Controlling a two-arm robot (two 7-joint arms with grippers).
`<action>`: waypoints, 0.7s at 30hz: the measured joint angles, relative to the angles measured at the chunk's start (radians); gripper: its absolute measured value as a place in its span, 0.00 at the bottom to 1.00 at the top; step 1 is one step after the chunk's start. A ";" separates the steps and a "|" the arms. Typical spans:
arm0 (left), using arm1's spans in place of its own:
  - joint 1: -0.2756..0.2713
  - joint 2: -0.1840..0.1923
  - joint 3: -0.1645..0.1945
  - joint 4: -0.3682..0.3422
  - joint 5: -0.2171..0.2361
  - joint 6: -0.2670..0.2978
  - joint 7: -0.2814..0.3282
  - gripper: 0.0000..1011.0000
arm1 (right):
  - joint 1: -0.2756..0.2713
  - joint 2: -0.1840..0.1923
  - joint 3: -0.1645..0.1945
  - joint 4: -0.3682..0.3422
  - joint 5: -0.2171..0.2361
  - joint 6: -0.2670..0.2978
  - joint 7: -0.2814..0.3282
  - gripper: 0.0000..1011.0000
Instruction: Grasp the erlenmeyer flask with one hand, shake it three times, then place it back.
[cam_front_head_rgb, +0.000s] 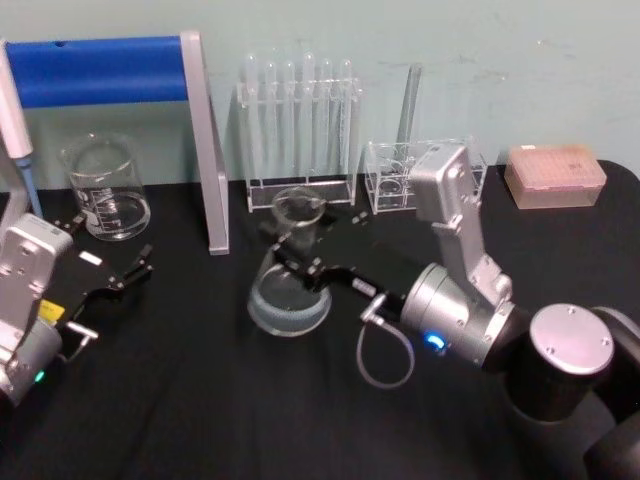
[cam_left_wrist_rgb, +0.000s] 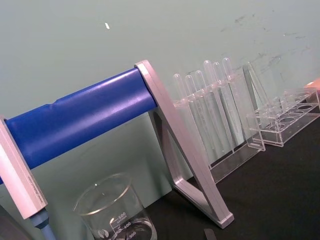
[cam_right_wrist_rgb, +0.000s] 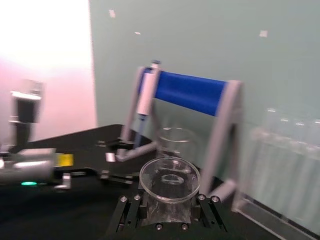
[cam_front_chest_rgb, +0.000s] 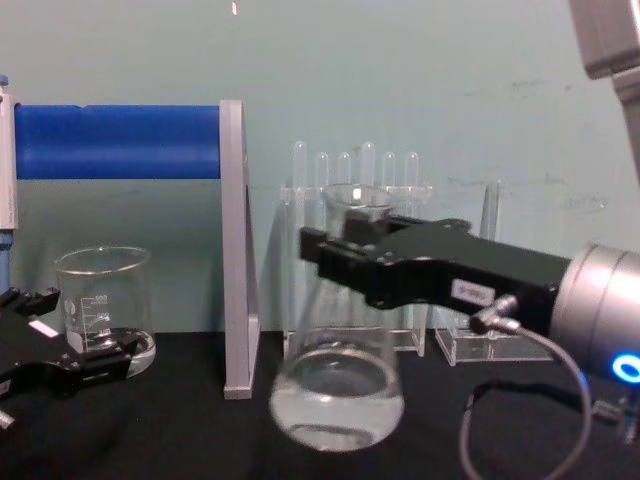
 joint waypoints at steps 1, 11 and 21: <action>0.000 0.000 0.000 0.000 0.000 0.000 0.000 0.99 | -0.002 0.000 -0.006 -0.005 0.003 0.001 0.005 0.44; 0.000 0.000 0.000 0.000 0.000 0.000 0.000 0.99 | -0.018 0.009 -0.076 -0.054 0.040 0.014 0.057 0.44; 0.000 0.000 0.000 0.000 0.000 0.000 0.000 0.99 | -0.007 0.019 -0.075 -0.044 0.047 0.012 0.024 0.44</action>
